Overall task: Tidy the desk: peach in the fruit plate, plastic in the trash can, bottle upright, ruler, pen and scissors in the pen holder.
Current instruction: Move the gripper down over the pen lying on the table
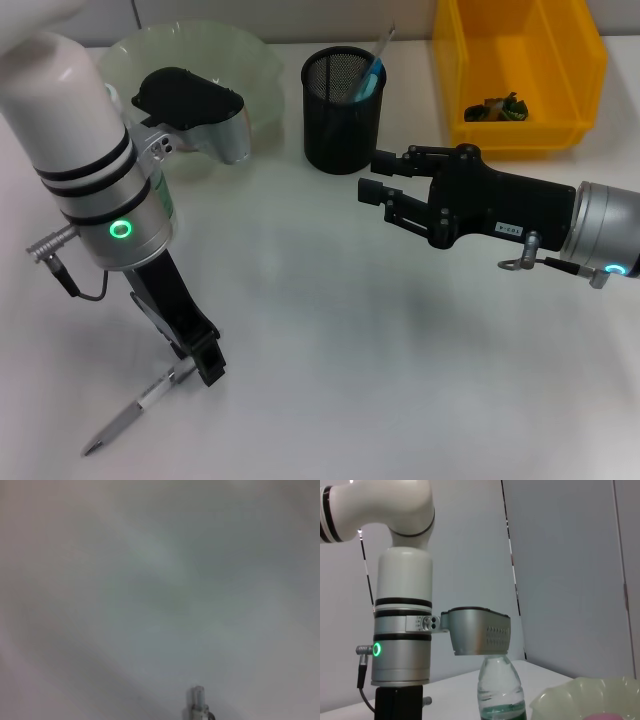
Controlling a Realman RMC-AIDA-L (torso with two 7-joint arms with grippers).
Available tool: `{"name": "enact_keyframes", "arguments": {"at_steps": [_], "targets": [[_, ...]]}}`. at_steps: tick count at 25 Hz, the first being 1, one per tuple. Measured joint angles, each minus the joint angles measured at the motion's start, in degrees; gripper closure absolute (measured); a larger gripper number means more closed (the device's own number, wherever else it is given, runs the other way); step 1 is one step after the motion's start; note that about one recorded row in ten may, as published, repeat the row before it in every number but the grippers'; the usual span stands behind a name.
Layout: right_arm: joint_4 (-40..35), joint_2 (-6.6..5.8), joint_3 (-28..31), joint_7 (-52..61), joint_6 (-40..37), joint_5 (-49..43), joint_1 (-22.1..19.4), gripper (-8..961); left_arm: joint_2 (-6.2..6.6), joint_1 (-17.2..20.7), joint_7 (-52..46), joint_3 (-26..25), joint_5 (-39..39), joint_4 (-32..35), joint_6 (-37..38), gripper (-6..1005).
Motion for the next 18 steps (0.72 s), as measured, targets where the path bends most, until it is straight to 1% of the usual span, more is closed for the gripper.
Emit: {"name": "enact_keyframes", "arguments": {"at_steps": [18], "targets": [[0.1,0.0,0.0,0.0,0.43,-0.01,0.01,586,-0.06,0.03,0.05,0.28,0.49,-1.29,-1.41,504]]}}
